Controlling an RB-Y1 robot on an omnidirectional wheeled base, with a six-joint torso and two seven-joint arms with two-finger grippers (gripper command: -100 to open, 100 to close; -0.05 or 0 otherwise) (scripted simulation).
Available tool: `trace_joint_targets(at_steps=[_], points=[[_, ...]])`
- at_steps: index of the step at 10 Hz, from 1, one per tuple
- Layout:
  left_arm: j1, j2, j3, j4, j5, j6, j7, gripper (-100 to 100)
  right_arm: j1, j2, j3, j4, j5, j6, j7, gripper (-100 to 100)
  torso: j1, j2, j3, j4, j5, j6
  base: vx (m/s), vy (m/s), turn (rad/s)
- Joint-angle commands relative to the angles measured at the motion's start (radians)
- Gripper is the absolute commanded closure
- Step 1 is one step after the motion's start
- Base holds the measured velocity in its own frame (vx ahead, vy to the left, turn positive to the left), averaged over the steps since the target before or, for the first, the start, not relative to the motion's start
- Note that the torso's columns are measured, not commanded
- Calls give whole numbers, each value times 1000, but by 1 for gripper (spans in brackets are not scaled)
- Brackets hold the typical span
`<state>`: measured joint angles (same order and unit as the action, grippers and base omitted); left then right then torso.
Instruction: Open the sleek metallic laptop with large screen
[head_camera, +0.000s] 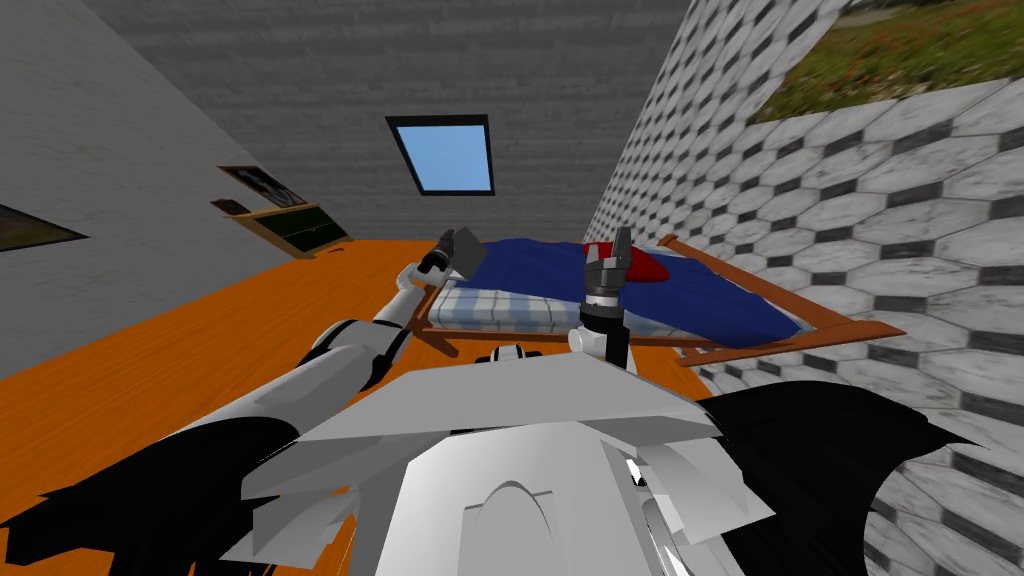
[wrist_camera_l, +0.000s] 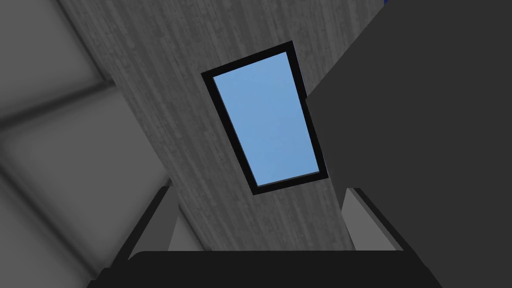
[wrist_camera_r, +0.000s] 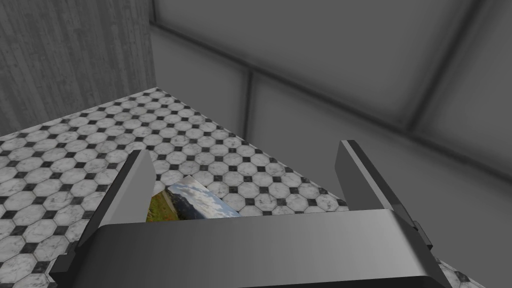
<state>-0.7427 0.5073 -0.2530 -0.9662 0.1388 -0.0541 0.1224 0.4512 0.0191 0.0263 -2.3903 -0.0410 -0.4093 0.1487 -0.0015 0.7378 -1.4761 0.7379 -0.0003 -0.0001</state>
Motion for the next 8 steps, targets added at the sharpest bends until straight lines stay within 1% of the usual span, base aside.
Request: trace_joint_targets(at_steps=[1,2,3,4,5,6,7,8], points=[[13,81,-81,-17,69,-36,56,-100,0,0,0,0,0,0,0,0,2,0,0,0,0,0,67,-120,117],[13,110,-111,-17,73,-36,56,-100,0,0,0,0,0,0,0,0,2,0,0,0,0,0,50,-104,63],[24,142,-139,-32,114,-58,91,-100,0,0,0,0,0,0,0,0,3,1,0,0,1,0,55,-143,88],[24,171,-169,-32,120,-58,91,-100,0,0,0,0,0,0,0,0,0,1,0,0,0,0,46,-118,65],[36,201,-198,-48,160,-79,127,-100,0,0,0,0,0,0,0,0,2,1,1,0,0,0,47,-121,127],[36,229,-227,-48,166,-79,127,-100,0,0,0,0,0,0,0,0,2,1,0,0,0,0,30,-93,97],[47,261,-262,-64,208,-100,162,-100,0,0,0,0,0,0,0,0,2,0,2,1,2,0,-17,-70,176],[47,291,-292,-64,213,-100,162,-100,0,0,0,0,0,0,0,0,-4,0,4,0,2,-1,-7,-40,83]])
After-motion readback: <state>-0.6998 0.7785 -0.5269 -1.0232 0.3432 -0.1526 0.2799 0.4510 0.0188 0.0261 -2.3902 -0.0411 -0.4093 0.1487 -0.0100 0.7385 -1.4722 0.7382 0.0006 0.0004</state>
